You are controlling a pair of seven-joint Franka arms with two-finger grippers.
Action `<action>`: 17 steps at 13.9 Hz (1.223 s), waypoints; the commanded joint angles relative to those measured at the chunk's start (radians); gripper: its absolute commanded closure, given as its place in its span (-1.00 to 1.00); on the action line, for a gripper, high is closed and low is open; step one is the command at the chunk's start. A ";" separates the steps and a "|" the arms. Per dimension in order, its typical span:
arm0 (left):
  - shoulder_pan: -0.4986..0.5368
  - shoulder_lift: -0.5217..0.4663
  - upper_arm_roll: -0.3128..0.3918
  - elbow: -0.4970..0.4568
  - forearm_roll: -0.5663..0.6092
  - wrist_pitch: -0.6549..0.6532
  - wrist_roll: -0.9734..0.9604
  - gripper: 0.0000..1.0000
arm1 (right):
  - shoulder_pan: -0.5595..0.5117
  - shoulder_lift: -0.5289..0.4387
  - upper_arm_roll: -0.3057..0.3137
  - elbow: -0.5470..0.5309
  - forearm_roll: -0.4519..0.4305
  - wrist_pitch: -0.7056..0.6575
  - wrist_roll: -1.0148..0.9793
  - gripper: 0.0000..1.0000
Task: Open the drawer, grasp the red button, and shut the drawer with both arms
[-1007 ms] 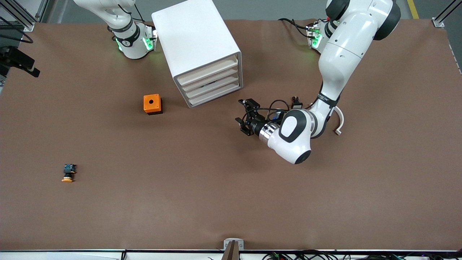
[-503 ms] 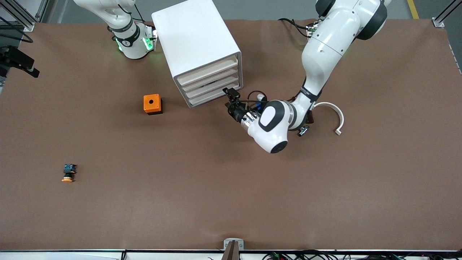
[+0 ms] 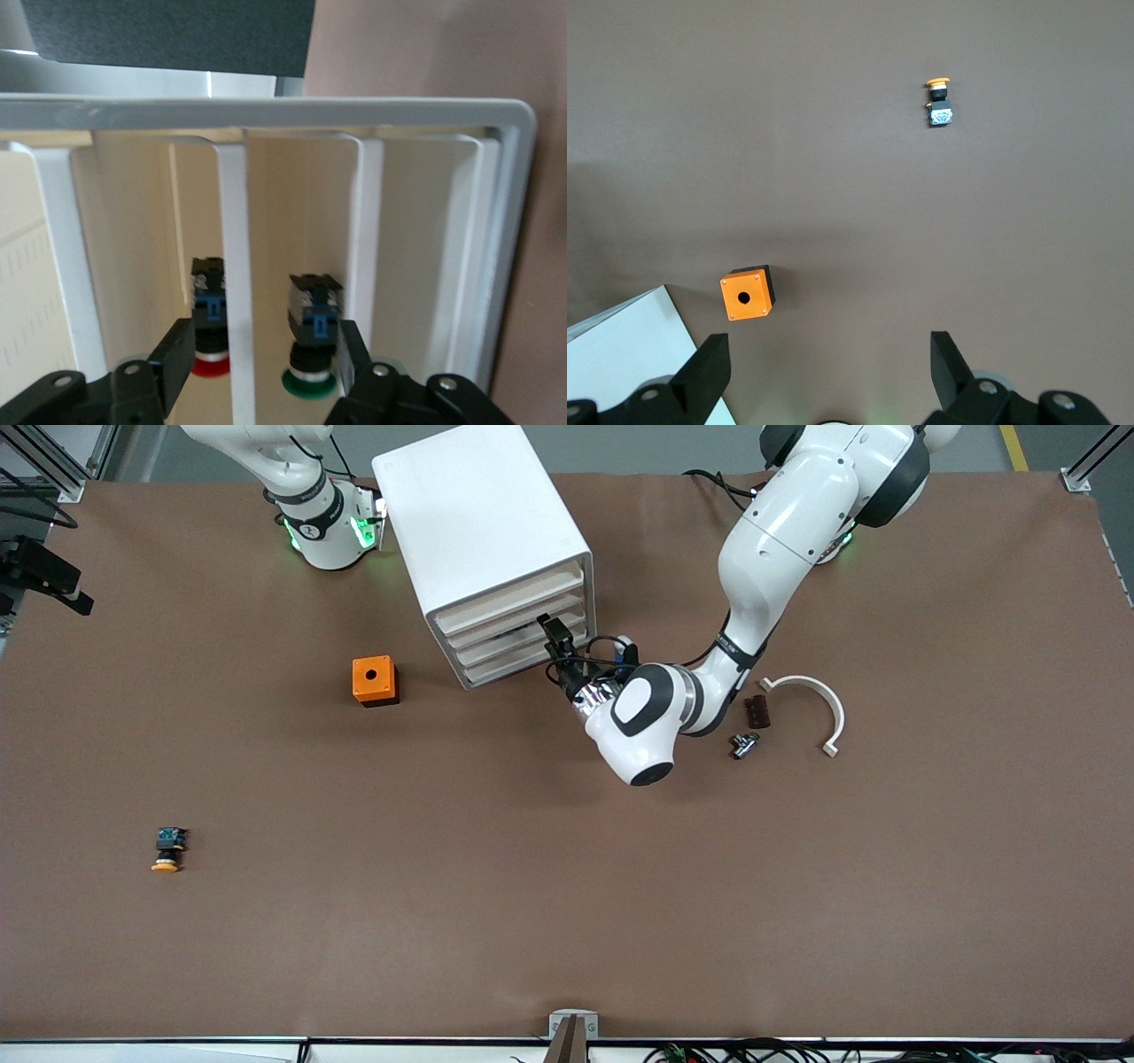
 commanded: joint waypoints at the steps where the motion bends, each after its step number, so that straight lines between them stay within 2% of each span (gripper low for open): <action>1: -0.034 0.006 0.006 0.017 -0.046 -0.020 -0.023 -0.29 | -0.008 -0.018 0.003 -0.004 -0.004 -0.004 -0.004 -1.00; 6: -0.046 0.015 0.007 0.017 -0.050 -0.020 -0.014 0.38 | -0.011 0.002 -0.003 0.028 -0.005 -0.004 -0.012 -1.00; 8: -0.048 0.027 0.007 0.017 -0.049 -0.020 -0.012 0.54 | -0.014 0.006 -0.004 0.039 -0.004 -0.010 -0.006 -1.00; 10: -0.057 0.027 0.007 0.018 -0.047 -0.020 -0.011 0.88 | -0.025 0.032 -0.003 0.039 -0.004 -0.014 -0.004 -1.00; 11: -0.056 0.027 0.009 0.020 -0.044 -0.020 -0.014 0.99 | -0.029 0.049 -0.003 0.040 -0.004 -0.021 -0.006 -1.00; 14: -0.042 0.020 0.027 0.026 -0.038 -0.020 -0.011 1.00 | -0.034 0.123 -0.003 0.042 -0.004 -0.013 -0.020 -1.00; 17: -0.013 0.016 0.072 0.061 -0.038 -0.020 0.009 1.00 | -0.026 0.138 -0.001 0.050 -0.022 -0.002 -0.078 -1.00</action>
